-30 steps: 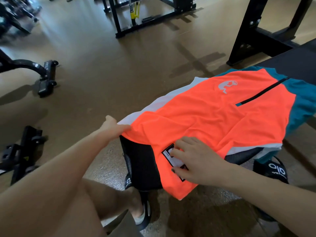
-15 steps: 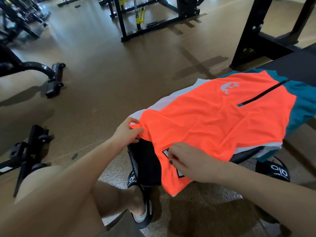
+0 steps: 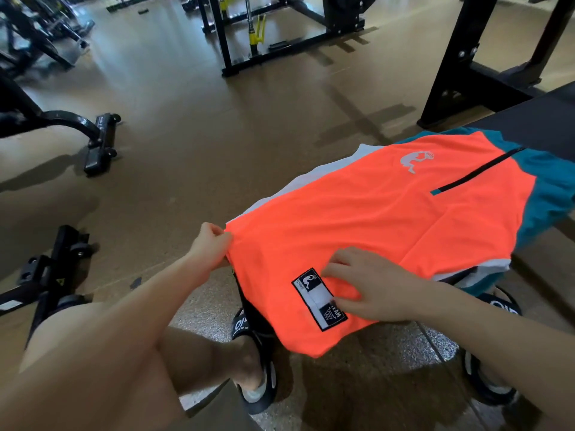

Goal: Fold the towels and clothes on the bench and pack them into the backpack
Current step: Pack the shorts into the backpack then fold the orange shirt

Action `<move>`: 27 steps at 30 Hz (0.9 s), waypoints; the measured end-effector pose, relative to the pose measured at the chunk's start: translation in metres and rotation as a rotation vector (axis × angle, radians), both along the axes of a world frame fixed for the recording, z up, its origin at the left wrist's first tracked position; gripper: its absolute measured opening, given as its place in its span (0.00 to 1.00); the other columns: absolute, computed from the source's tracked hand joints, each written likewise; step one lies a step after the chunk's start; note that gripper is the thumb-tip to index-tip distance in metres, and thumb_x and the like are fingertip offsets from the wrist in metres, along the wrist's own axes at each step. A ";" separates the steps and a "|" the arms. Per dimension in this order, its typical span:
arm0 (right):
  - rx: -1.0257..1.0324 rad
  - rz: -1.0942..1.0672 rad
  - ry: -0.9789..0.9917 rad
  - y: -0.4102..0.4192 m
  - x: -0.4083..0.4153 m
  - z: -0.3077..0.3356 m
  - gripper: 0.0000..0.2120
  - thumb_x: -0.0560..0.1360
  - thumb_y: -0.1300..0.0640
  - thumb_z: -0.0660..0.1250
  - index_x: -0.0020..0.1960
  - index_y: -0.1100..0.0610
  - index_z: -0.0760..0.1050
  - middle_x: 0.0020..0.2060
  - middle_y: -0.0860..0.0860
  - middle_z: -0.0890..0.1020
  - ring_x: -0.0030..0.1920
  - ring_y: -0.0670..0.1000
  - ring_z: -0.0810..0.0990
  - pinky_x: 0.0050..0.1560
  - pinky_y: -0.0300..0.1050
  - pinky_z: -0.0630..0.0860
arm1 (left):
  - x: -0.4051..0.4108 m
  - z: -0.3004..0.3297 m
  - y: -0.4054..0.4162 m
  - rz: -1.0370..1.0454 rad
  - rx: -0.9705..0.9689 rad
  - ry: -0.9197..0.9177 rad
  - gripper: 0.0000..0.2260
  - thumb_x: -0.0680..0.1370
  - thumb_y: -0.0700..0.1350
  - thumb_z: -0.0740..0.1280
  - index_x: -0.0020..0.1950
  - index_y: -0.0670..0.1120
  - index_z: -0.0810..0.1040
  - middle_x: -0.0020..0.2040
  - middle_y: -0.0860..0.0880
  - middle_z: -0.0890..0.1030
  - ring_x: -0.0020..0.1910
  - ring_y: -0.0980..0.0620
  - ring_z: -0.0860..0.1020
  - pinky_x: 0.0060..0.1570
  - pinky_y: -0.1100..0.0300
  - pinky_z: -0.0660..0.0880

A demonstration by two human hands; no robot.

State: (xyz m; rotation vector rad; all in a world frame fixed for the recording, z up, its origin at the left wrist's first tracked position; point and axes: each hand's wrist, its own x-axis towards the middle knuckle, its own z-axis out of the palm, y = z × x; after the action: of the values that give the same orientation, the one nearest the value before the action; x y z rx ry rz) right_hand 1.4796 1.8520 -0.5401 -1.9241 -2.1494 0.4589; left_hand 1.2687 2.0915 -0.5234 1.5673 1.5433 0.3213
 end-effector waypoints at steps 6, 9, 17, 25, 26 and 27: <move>0.035 0.028 -0.075 -0.002 -0.014 -0.004 0.17 0.72 0.42 0.64 0.58 0.49 0.75 0.51 0.49 0.74 0.52 0.53 0.73 0.52 0.50 0.73 | -0.005 0.003 -0.021 -0.163 -0.056 0.000 0.25 0.74 0.41 0.75 0.62 0.48 0.64 0.54 0.45 0.72 0.48 0.47 0.78 0.38 0.52 0.82; 0.026 0.018 -0.100 -0.003 -0.015 -0.006 0.17 0.73 0.44 0.64 0.59 0.49 0.75 0.53 0.49 0.74 0.54 0.53 0.73 0.53 0.49 0.72 | -0.006 0.005 -0.032 -0.248 -0.169 -0.070 0.20 0.74 0.33 0.71 0.60 0.46 0.68 0.45 0.45 0.71 0.38 0.48 0.75 0.36 0.54 0.81; -0.039 -0.056 -0.106 0.003 -0.006 -0.003 0.28 0.76 0.39 0.52 0.70 0.49 0.72 0.65 0.52 0.75 0.69 0.56 0.71 0.69 0.54 0.70 | -0.021 0.004 -0.026 -0.089 -0.032 -0.116 0.04 0.82 0.37 0.63 0.52 0.43 0.76 0.44 0.44 0.76 0.36 0.49 0.77 0.32 0.63 0.79; -0.214 -0.039 -0.197 -0.006 -0.010 -0.009 0.38 0.71 0.32 0.33 0.81 0.41 0.44 0.81 0.53 0.47 0.81 0.57 0.45 0.79 0.56 0.43 | -0.021 0.004 -0.062 -0.309 -0.065 -0.001 0.13 0.70 0.38 0.75 0.51 0.45 0.77 0.34 0.48 0.69 0.35 0.50 0.71 0.42 0.54 0.73; -0.216 -0.042 -0.184 -0.006 -0.009 -0.009 0.38 0.72 0.32 0.34 0.81 0.40 0.44 0.81 0.53 0.47 0.81 0.57 0.45 0.79 0.56 0.43 | -0.021 0.005 -0.061 -0.276 -0.033 0.003 0.12 0.67 0.40 0.73 0.49 0.45 0.77 0.35 0.48 0.69 0.36 0.49 0.69 0.41 0.55 0.70; -0.217 -0.052 -0.174 -0.006 -0.007 -0.008 0.38 0.71 0.31 0.34 0.81 0.40 0.45 0.81 0.53 0.47 0.81 0.56 0.45 0.79 0.55 0.44 | -0.022 0.007 -0.061 -0.220 -0.020 -0.010 0.11 0.67 0.39 0.71 0.47 0.45 0.77 0.36 0.47 0.69 0.36 0.49 0.68 0.39 0.56 0.68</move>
State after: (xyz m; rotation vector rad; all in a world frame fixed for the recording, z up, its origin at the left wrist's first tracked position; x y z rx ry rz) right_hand 1.4724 1.8461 -0.5482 -2.2057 -2.2279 0.5550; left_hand 1.2472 2.0310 -0.5166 1.6984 1.3466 0.1898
